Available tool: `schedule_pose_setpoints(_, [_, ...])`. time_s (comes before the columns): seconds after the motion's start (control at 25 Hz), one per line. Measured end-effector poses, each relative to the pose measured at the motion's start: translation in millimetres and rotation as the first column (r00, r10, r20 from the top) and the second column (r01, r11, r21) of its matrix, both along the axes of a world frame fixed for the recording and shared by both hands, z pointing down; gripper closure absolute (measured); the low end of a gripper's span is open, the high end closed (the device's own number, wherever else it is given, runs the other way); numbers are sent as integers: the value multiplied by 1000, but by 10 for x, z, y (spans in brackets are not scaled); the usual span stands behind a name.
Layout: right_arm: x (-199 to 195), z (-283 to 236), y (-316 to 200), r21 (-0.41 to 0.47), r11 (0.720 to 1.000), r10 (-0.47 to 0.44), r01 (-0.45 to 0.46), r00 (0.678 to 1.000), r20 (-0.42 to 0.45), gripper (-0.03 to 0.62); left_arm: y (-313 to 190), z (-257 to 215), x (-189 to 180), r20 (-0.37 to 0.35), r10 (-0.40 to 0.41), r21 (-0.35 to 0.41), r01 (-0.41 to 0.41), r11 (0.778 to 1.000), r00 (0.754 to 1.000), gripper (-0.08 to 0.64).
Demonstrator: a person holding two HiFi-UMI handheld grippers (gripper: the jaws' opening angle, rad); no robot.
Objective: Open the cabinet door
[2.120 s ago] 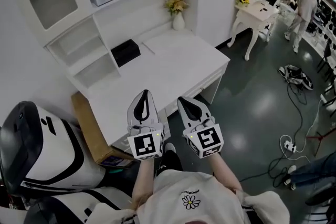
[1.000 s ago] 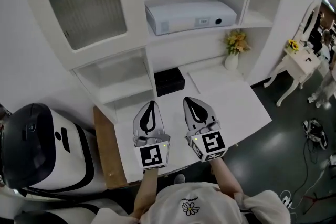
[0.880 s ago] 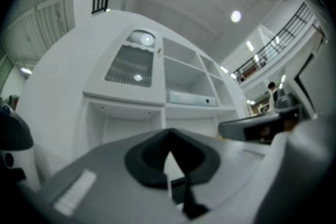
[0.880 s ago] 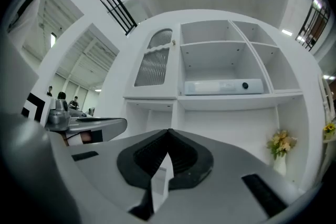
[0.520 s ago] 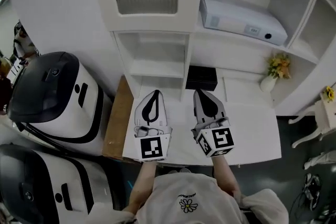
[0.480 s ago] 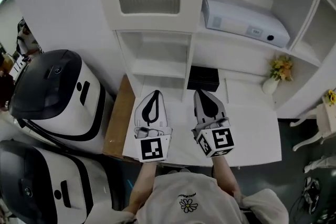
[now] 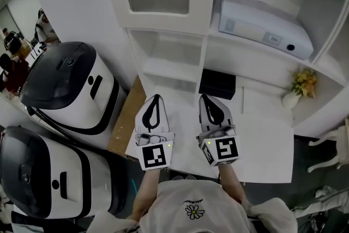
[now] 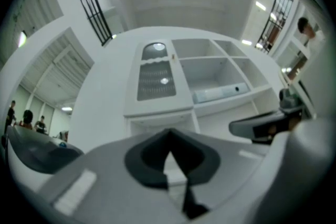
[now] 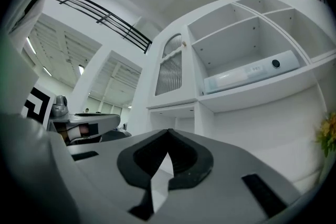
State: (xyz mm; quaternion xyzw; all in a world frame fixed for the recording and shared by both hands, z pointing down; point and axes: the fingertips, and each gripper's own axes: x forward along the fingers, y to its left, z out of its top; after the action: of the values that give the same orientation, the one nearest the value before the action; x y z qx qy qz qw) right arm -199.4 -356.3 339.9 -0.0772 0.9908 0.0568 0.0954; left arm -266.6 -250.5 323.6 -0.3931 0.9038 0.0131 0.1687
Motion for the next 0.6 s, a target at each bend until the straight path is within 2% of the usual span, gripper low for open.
schedule_pose_setpoints(0.44, [-27, 54, -118, -14, 1000, -8, 8, 1000, -2, 592, -71, 23, 2, -3, -13, -17, 13, 1000, 1000, 552])
schedule_pose_setpoints(0.6, [-74, -152, -138, -32, 999, -30, 32, 998, 47, 592, -55, -16, -49, -2, -7, -16, 7, 1000, 1000, 552])
